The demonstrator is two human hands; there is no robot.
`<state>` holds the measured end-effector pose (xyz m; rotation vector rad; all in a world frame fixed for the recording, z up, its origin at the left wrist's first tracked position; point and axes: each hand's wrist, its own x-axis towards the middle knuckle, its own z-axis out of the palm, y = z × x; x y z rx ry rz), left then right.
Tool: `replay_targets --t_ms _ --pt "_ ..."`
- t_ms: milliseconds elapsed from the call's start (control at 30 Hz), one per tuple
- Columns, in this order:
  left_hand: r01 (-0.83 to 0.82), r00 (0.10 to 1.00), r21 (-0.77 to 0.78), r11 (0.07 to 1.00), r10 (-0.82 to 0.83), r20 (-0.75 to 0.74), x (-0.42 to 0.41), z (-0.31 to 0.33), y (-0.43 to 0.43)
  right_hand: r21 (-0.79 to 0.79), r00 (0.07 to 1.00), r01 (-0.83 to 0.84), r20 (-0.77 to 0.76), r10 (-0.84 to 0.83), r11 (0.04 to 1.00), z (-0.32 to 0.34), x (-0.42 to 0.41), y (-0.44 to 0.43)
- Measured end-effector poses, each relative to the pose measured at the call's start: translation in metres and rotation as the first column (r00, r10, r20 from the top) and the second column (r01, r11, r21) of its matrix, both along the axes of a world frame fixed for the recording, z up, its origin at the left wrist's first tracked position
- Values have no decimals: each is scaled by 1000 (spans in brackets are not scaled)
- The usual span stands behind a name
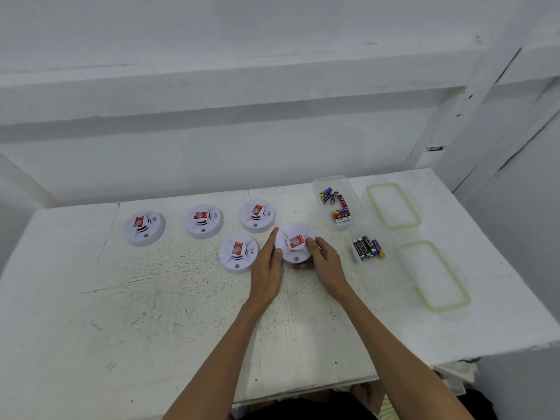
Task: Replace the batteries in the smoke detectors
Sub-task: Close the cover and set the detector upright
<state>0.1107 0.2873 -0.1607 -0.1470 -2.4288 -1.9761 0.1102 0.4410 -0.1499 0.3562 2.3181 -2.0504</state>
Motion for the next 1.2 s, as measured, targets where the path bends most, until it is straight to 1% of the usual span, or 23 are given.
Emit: replay_targets --t_ms 133,300,567,767,933,1200 --pt "-5 1000 -17 1000 5 -1 -2 -4 0 -21 1000 -2 4 3 1000 2 1 0" --pt "-10 1000 -21 1000 10 -1 -3 -8 0 20 1000 -10 13 10 1000 -2 0 0" --pt "-8 1000 -3 1000 8 -16 -2 -6 0 -21 1000 -7 10 7 1000 3 2 0" --pt "2 1000 8 1000 -2 -17 -2 -6 0 13 1000 -12 11 12 1000 4 2 -1" --pt "6 1000 9 1000 -6 -15 -2 -5 -1 -18 1000 -8 11 8 1000 8 3 -2" --pt "2 1000 12 1000 -2 -14 -2 -6 -1 -24 1000 -2 5 2 1000 7 4 -2"
